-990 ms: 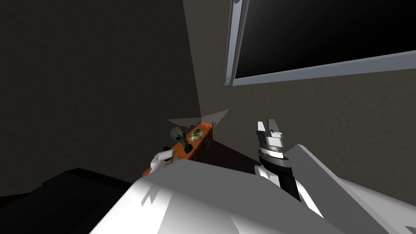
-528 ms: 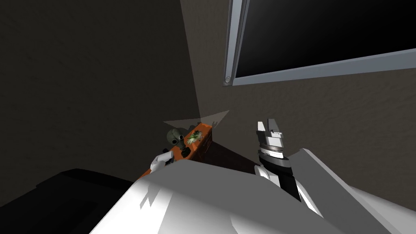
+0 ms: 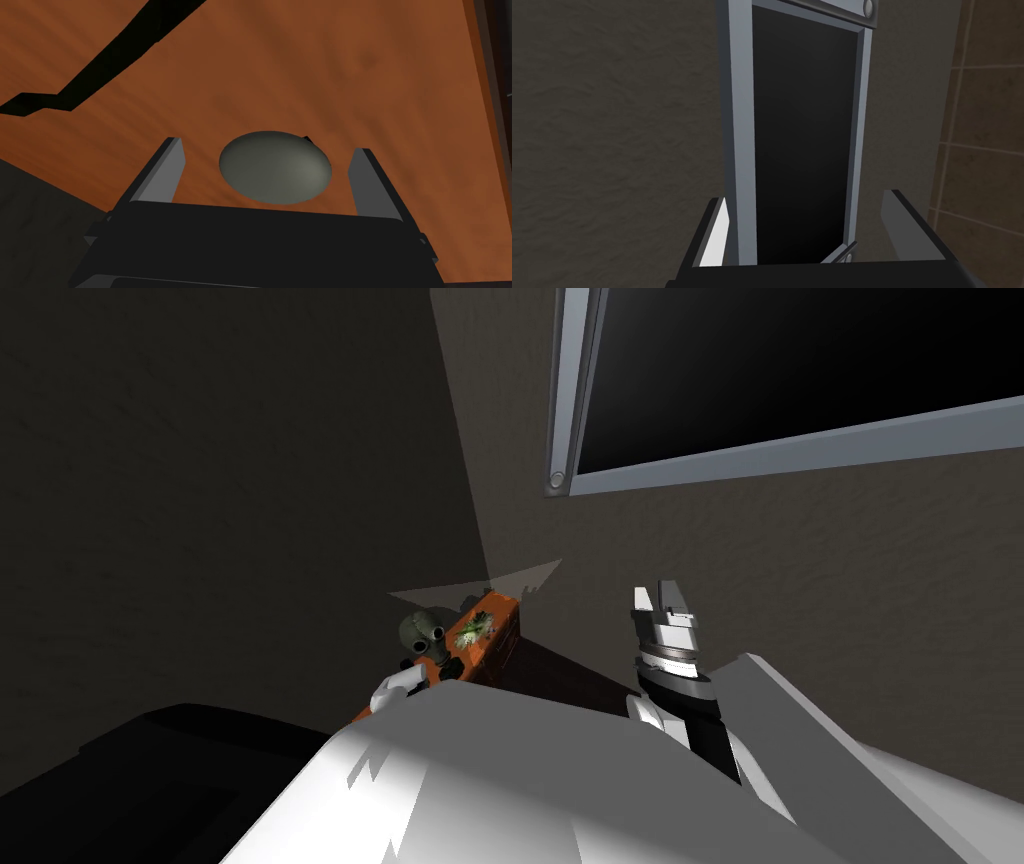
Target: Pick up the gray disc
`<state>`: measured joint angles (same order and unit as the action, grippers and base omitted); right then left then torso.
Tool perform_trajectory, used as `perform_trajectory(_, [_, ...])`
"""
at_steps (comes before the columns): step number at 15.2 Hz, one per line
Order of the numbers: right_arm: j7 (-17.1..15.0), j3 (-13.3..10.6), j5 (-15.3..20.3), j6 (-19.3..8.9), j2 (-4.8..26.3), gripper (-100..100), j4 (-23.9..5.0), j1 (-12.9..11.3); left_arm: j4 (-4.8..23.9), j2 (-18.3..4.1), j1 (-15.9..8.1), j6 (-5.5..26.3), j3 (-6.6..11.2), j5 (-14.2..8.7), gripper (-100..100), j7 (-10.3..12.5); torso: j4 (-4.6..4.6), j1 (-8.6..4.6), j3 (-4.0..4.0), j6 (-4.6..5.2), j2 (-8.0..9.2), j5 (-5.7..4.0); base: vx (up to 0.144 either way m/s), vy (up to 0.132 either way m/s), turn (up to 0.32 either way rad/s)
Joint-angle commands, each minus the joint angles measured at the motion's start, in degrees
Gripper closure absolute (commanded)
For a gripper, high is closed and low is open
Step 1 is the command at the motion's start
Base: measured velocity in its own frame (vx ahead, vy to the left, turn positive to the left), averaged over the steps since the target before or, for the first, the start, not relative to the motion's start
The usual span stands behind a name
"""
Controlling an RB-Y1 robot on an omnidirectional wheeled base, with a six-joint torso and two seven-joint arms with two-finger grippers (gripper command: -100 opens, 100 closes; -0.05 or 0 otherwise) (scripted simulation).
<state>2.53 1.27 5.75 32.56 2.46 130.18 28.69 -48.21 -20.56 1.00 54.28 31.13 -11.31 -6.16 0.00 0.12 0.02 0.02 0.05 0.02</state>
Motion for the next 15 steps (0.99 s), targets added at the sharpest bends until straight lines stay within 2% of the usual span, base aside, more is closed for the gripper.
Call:
perform_trajectory(1, [0.00, 0.00, 0.00, 0.00, 0.00, 0, 0.00, 0.00, 1.99, -0.01, -0.03, -2.07, 0.03, -0.31, -100, 0.67, 0.00, 0.00, 0.00, 0.00, 0.00, 0.00, -0.057, 0.061, -0.165])
perform_trajectory(5, [0.00, 0.00, 0.00, 0.00, 0.00, 0, 0.00, 0.00, 5.01, -0.02, -0.21, -4.84, 0.03, -0.69, -100, 1.63, 0.04, 0.06, 0.09, -0.02, 0.15, 0.02, -0.045, 0.046, -0.105])
perform_trajectory(6, [0.00, 0.00, 0.00, 0.00, 0.00, 0, 0.00, 0.00, 3.50, 0.16, 0.05, -3.60, 0.00, -0.48, -100, 1.43, 0.03, 0.04, 0.08, -0.02, 0.13, 0.02, -0.021, 0.021, -0.041])
perform_trajectory(7, [0.00, 0.00, 0.00, 0.00, 0.00, 0, 0.00, 0.01, 3.68, 0.17, 0.06, -3.87, 0.00, -0.50, 100, 1.53, 0.03, -0.01, 0.06, -0.03, 0.09, 0.01, -0.009, 0.008, 0.002])
perform_trajectory(11, [0.00, 0.00, 0.00, 0.00, 0.00, 0, 0.00, 0.01, 3.69, 0.20, 0.09, -3.84, 0.00, -0.51, 100, 1.54, -0.01, 0.02, -0.04, -0.01, -0.08, 0.03, -0.002, 0.000, 0.002])
perform_trajectory(12, [0.00, 0.00, 0.00, 0.00, 0.00, 0, 0.00, 0.01, 1.99, -0.01, -0.03, -2.07, 0.03, -0.31, 100, 0.67, -0.01, 0.02, -0.04, -0.01, -0.09, 0.03, 0.023, -0.025, 0.155])
perform_trajectory(15, [0.00, 0.00, 0.00, 0.00, -0.01, 0, 0.00, 0.02, -0.28, -0.01, 0.10, 0.01, 0.02, -0.02, 100, -0.05, -0.04, -0.22, -0.14, -0.07, -0.28, -0.04, 0.054, -0.058, 0.193])
